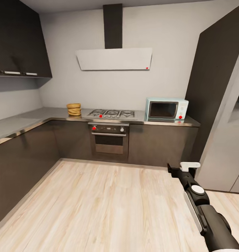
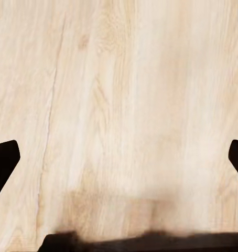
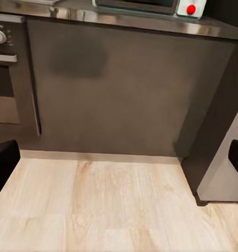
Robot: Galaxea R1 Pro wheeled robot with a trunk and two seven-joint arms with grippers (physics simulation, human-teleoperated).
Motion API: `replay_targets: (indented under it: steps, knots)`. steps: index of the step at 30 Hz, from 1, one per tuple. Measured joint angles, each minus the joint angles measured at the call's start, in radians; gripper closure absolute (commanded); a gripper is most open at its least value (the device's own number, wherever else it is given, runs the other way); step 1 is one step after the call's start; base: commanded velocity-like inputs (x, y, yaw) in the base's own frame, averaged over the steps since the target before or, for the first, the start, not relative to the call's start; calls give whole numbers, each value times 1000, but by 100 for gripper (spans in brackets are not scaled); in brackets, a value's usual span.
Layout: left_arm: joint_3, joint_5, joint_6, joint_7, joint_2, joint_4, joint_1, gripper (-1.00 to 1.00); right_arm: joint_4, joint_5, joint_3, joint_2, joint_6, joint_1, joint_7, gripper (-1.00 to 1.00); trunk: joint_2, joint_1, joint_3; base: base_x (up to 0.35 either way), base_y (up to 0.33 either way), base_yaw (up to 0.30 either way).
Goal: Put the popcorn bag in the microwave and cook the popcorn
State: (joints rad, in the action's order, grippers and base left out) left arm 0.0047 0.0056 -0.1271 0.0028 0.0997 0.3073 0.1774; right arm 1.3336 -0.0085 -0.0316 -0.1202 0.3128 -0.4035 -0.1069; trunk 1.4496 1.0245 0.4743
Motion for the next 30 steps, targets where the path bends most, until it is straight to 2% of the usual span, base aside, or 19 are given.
replay_targets:
  steps: [8,13,19,24,30]
  knots:
    - [2,0,0,0,0,0,0,-100,5,4,14,0,-1,3,-5,-100,0,0,4,316,-212,-249]
    - [2,0,0,0,0,0,0,-100,2,1,49,1,-3,3,-4,-100,0,0,4,309,-220,-31]
    - [3,1,0,0,-1,0,0,-100,6,1,62,1,-2,4,3,-100,0,0,4,295,-234,-2]
    - [4,1,0,0,-4,0,0,-100,16,4,101,0,-4,10,5,-100,0,0,4,292,-238,0]
    - [6,2,0,0,-8,-1,-5,-100,22,5,103,-1,4,10,4,-100,0,0,4,292,-238,0]
